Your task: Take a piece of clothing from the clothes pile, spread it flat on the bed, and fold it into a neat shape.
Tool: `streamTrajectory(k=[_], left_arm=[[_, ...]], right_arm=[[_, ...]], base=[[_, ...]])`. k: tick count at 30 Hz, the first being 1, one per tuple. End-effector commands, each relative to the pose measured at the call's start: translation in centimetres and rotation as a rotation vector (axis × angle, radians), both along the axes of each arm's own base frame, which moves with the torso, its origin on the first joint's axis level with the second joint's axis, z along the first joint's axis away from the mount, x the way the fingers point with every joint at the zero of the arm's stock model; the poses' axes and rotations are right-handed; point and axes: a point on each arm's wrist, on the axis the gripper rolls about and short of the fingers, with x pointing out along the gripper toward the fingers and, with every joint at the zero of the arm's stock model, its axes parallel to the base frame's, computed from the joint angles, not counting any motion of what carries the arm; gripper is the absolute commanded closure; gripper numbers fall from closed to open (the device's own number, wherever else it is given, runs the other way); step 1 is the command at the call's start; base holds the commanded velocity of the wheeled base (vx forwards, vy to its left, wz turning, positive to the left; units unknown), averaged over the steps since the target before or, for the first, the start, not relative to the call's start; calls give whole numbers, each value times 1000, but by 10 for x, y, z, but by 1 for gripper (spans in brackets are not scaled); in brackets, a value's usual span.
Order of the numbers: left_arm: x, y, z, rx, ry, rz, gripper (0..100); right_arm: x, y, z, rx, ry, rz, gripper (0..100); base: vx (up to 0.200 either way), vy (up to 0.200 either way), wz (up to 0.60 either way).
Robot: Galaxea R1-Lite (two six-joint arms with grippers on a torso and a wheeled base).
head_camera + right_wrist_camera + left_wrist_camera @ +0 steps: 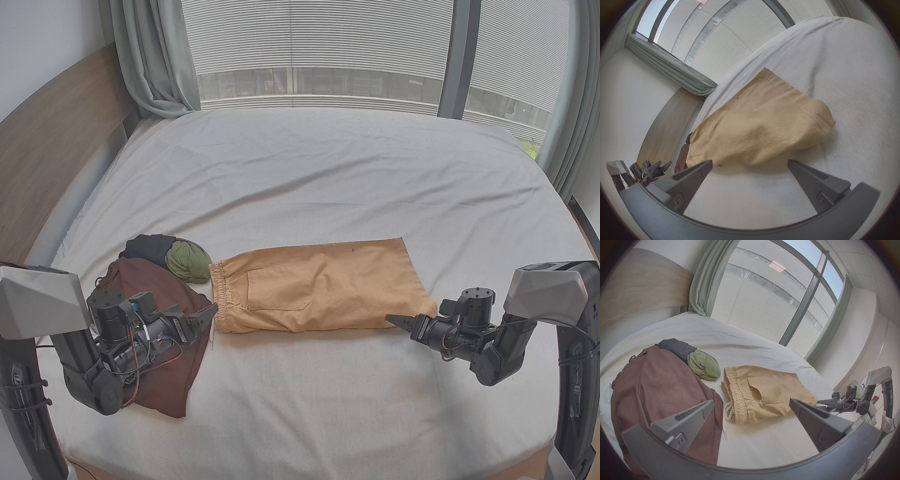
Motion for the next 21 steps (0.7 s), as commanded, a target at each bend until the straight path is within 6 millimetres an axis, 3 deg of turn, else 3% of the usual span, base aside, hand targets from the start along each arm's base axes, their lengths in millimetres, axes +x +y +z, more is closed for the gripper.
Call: streamTrajectory(k=[1, 12, 21], left_arm=[[0, 0, -1, 0, 2, 2, 0], [1, 0, 0, 0, -1, 2, 0], [2, 2, -1, 0, 0, 8, 0]], right_arm=[[4, 1, -11, -1, 16, 0, 0], [16, 6, -22, 22, 17, -40, 0], [44, 21, -37, 84, -46, -119, 0]], base=[[0, 0, 0], [0, 0, 0], [0, 0, 0]])
